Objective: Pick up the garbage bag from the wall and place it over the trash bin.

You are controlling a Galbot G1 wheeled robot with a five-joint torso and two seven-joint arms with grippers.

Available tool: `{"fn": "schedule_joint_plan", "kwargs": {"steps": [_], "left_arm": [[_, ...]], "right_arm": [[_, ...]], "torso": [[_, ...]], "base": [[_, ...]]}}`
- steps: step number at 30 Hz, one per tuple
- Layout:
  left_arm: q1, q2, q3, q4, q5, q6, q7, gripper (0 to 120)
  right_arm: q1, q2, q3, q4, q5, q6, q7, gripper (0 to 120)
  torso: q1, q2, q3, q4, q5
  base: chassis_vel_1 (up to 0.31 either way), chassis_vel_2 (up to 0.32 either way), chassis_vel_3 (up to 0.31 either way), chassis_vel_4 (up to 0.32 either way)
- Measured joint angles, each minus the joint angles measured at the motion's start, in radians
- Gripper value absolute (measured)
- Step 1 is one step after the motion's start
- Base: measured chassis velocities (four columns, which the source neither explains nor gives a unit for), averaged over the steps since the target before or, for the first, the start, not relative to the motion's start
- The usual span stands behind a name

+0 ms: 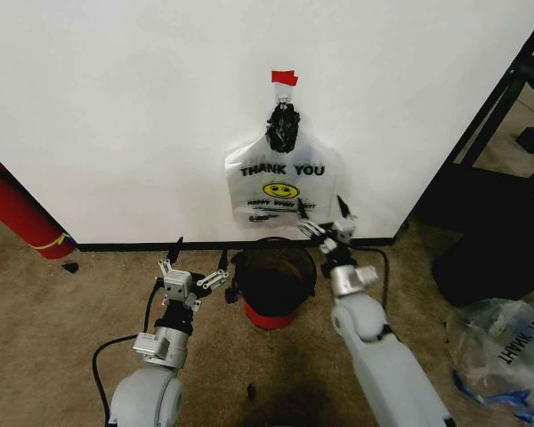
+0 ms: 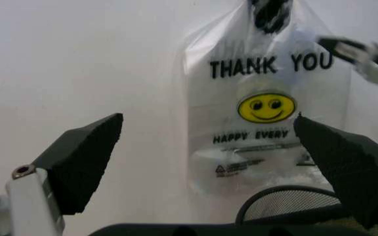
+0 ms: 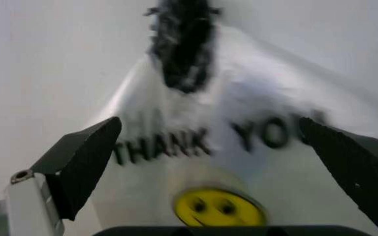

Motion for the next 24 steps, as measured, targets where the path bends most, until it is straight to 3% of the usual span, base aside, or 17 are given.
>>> {"fn": "schedule_joint_plan", "kwargs": {"steps": [8, 14, 21, 24], "left_arm": [[-0.018, -0.009, 0.001, 0.045, 0.011, -0.022, -0.004, 100], [-0.032, 0.006, -0.006, 0.056, 0.001, -0.024, -0.008, 100], [-0.035, 0.017, -0.010, 0.064, -0.009, -0.027, -0.018, 100], [-0.040, 0.021, -0.011, 0.066, -0.012, -0.027, -0.019, 100]], "right_arm": [[0.225, 0.093, -0.074, -0.182, -0.053, 0.022, 0.015, 100], [0.286, 0.139, -0.065, -0.266, -0.125, -0.009, 0.062, 100], [0.296, 0.165, -0.038, -0.318, -0.180, -0.023, 0.080, 79], [0.303, 0.165, -0.027, -0.328, -0.194, -0.029, 0.086, 77]], "torso": [[0.000, 0.000, 0.000, 0.0000, -0.0003], [0.000, 0.000, 0.000, -0.0004, -0.0002], [0.000, 0.000, 0.000, 0.0000, 0.0000], [0.000, 0.000, 0.000, -0.0004, 0.0001]], "base": [[0.000, 0.000, 0.000, 0.000], [0.000, 0.000, 0.000, 0.000], [0.000, 0.000, 0.000, 0.000], [0.000, 0.000, 0.000, 0.000]]}}
